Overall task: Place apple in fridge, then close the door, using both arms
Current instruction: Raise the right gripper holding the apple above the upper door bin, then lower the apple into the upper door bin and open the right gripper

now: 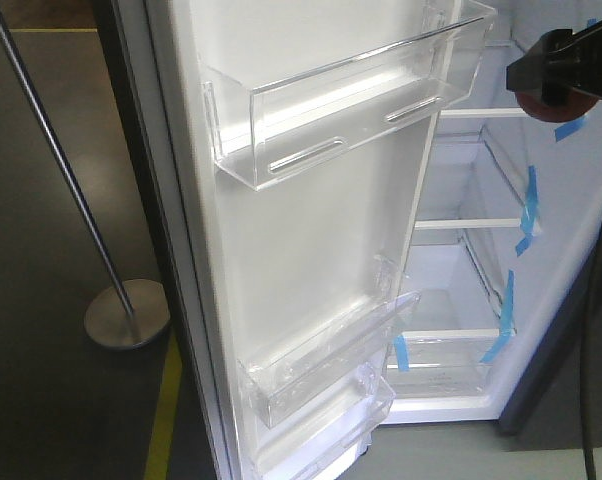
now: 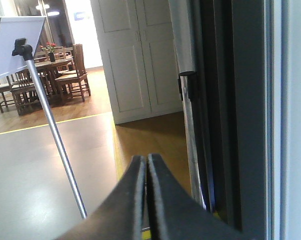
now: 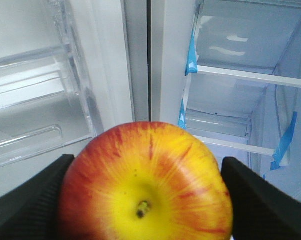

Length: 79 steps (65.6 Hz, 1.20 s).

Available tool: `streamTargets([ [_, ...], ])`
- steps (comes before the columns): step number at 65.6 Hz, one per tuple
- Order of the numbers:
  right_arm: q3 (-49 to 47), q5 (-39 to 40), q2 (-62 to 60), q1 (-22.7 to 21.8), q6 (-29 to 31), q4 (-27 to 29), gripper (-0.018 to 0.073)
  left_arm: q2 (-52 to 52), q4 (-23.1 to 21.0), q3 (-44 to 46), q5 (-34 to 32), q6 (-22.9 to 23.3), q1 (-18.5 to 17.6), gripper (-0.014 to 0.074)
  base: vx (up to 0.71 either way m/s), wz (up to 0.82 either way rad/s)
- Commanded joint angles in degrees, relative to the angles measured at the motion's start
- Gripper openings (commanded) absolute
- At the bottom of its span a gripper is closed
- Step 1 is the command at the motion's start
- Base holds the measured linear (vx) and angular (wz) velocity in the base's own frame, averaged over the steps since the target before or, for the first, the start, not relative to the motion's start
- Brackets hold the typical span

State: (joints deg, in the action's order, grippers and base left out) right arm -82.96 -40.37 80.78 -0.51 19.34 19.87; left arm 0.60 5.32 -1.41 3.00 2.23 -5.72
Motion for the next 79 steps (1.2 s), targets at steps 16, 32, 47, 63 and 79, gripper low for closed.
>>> streamTargets([
  [16,-1.89,8.39,-6.05,-0.17,2.74,7.82,0.0102,0.82,-0.4,1.05,-4.17,0.65,0.11,-0.0007,0.0,0.0],
  [32,-7.84,10.4,-7.88,-0.17,20.47,30.35,0.0102,0.82,-0.4,1.05,-4.17,0.65,0.11,-0.0007,0.0,0.0],
  [47,-19.43,-0.7,1.31,-0.17,34.59,46.65,0.0104,0.82,-0.4,1.05,-4.17,0.65,0.11,-0.0007,0.0,0.0],
  [63,-28.67,-10.87,12.78,-0.12,34.54,47.46,0.0123,0.82,-0.4,1.05,-4.17,0.65,0.11,-0.0007,0.0,0.0],
  [79,-31.56,-13.72,17.95,-0.12,34.54,47.34,0.0247,0.82,-0.4,1.05,-4.17,0.65,0.11,-0.0007,0.0,0.0],
])
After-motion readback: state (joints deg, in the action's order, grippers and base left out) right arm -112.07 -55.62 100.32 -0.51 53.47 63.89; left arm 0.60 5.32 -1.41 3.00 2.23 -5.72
